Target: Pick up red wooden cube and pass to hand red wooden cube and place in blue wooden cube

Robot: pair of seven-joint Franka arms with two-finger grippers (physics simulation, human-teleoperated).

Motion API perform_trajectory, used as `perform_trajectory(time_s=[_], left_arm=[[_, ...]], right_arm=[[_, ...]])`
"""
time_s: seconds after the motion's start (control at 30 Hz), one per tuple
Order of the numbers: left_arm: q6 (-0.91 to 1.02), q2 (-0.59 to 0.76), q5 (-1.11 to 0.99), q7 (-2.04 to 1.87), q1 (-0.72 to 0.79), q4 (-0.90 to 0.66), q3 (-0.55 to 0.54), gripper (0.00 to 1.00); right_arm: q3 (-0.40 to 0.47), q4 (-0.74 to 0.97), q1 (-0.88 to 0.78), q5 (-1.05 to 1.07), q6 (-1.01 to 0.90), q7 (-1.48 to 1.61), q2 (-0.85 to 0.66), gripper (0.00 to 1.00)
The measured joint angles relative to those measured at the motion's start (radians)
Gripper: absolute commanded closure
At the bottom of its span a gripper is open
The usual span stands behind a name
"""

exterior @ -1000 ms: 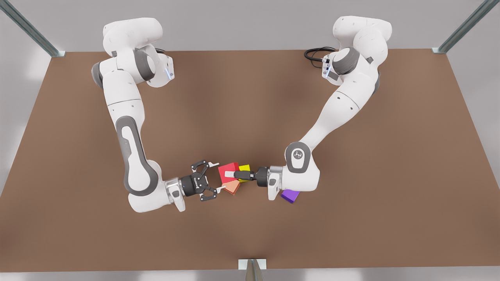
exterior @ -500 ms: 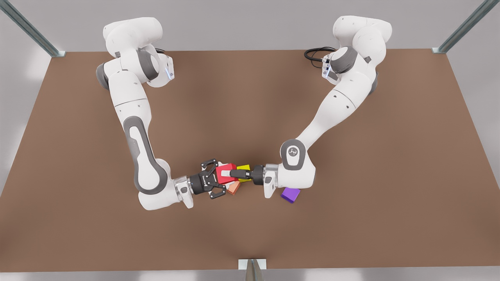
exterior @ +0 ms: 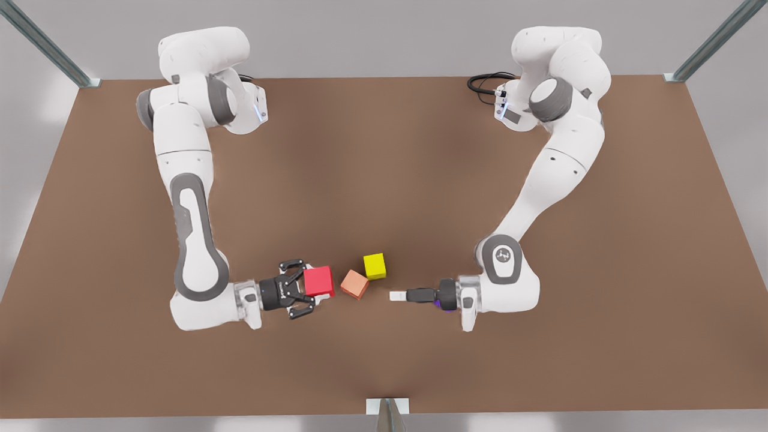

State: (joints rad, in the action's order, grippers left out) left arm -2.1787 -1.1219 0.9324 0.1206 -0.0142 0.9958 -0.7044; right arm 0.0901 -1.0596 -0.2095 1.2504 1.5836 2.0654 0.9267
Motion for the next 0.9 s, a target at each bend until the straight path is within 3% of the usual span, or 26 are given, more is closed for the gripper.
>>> perform_trajectory(time_s=[0.07, 0.2, 0.33, 0.37, 0.4, 0.43, 0.5, 0.7, 0.9], left_arm=[[0.105, 0.050, -0.136, -0.013, -0.098, -0.002, 0.000, 0.00], [0.408, 0.285, -0.703, -0.059, -0.202, -0.005, -0.003, 0.00], [0.685, 0.374, -1.120, -0.109, -0.259, -0.004, -0.002, 0.00], [0.723, 0.442, -1.169, -0.119, -0.225, 0.033, 0.076, 0.00], [0.711, 0.619, -1.150, -0.129, -0.094, 0.243, 0.297, 0.00], [0.669, 0.776, -1.118, -0.138, 0.001, 0.453, 0.448, 0.00], [0.627, 0.857, -1.068, -0.155, 0.062, 0.532, 0.566, 0.00], [0.594, 0.815, -0.983, -0.195, 0.082, 0.378, 0.604, 0.00], [0.577, 0.795, -0.992, -0.224, 0.085, 0.350, 0.605, 0.00]], right_arm=[[0.049, 0.002, -0.005, -0.211, 0.004, -0.007, -0.063, 0.56], [0.092, 0.012, -0.026, -0.697, 0.051, -0.038, -0.109, 0.56], [0.099, -0.002, -0.094, -1.016, 0.143, -0.075, -0.111, 0.56], [0.099, -0.008, -0.117, -1.073, 0.165, -0.087, -0.109, 0.56], [0.098, -0.019, -0.133, -1.116, 0.186, -0.099, -0.108, 0.56], [0.098, -0.031, -0.140, -1.149, 0.207, -0.111, -0.106, 0.56], [0.097, -0.064, -0.146, -1.192, 0.245, -0.134, -0.105, 0.56], [0.094, -0.122, -0.147, -1.233, 0.334, -0.201, -0.096, 0.56], [0.096, -0.202, -0.148, -1.244, 0.407, -0.253, -0.113, 0.55]])
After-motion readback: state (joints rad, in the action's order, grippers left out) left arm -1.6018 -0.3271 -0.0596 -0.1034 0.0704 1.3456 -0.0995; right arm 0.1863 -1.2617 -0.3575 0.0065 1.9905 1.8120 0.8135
